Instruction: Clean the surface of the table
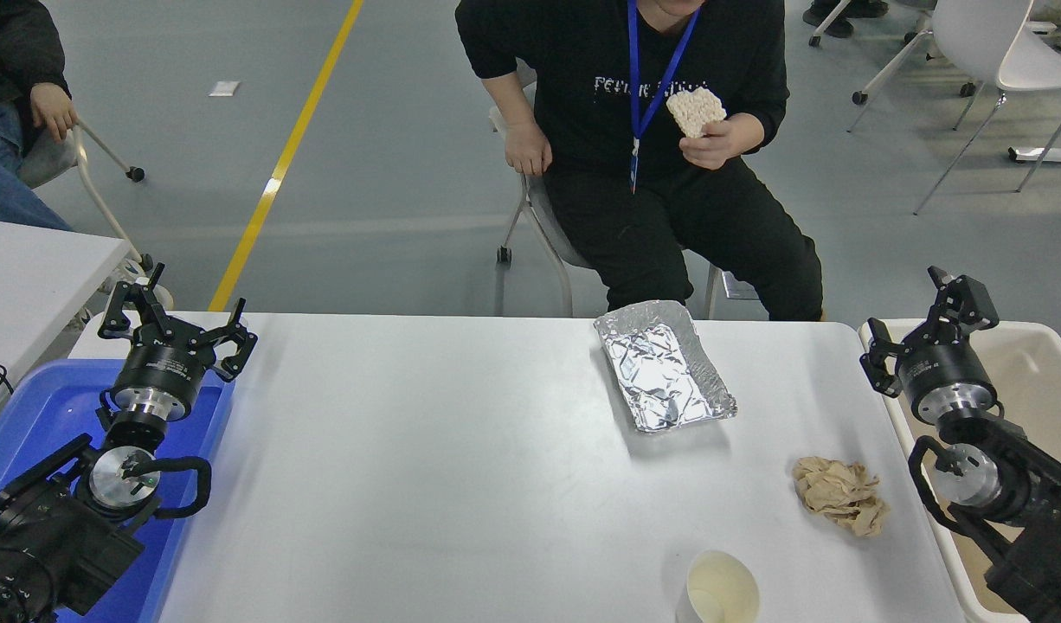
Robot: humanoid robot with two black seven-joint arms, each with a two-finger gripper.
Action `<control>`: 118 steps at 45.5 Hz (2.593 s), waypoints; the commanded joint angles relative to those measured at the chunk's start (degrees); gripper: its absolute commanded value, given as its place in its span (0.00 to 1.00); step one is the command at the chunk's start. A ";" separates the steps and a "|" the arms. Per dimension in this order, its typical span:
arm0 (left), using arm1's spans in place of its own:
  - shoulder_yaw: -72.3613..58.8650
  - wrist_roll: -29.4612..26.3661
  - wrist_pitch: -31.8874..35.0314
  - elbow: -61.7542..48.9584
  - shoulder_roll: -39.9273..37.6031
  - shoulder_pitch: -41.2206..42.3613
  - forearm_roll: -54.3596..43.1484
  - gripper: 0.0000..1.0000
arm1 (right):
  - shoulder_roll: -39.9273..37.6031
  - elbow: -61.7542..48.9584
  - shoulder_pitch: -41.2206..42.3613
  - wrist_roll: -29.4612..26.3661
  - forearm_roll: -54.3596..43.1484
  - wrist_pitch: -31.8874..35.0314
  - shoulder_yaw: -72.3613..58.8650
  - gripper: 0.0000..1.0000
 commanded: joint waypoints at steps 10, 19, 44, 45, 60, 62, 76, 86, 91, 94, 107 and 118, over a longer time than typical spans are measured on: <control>0.00 -0.04 0.00 0.02 0.00 0.00 0.00 1.00 | 0.01 -0.01 0.01 0.01 0.00 0.00 -0.02 0.98; 0.00 -0.04 0.00 -0.06 0.00 0.00 0.00 1.00 | -0.07 -0.10 0.10 -0.08 0.00 -0.09 0.16 0.98; 0.00 0.05 0.00 0.02 0.00 0.00 0.00 1.00 | -0.60 -4.57 3.44 -0.08 0.00 0.26 0.24 0.98; 0.00 -0.04 0.00 0.02 0.00 0.00 0.00 1.00 | -0.52 -4.93 3.61 -0.08 0.00 0.35 0.25 0.98; 0.00 0.05 0.00 0.02 0.00 0.00 0.00 1.00 | -1.74 -7.83 6.68 -0.17 -0.18 0.35 -3.17 0.98; 0.00 0.05 0.00 0.02 0.00 0.00 0.00 1.00 | -2.18 -7.92 7.39 -0.17 -0.09 0.44 -4.58 0.98; 0.00 0.05 0.00 0.02 0.00 0.00 0.00 1.00 | -10.26 -5.73 13.80 -0.17 0.79 0.53 -18.38 0.98; 0.00 0.05 0.00 0.02 0.00 0.00 0.00 1.00 | -23.01 3.67 17.67 -0.17 0.97 1.93 -26.29 0.98; 0.00 0.05 0.00 0.02 0.00 0.00 0.00 1.00 | -26.52 9.65 19.17 -0.17 0.70 2.63 -28.75 0.98; 0.00 0.05 0.00 0.02 0.00 0.00 0.00 1.00 | -29.60 12.38 20.31 -0.08 -0.26 3.86 -30.16 0.98; 0.00 -0.04 0.00 0.02 0.00 0.00 0.00 1.00 | -39.97 17.22 33.57 -0.08 -20.10 15.99 -42.28 0.98; 0.09 -0.04 0.00 0.02 0.00 0.00 0.00 1.00 | -40.59 25.64 46.06 0.01 -47.18 25.22 -50.29 0.98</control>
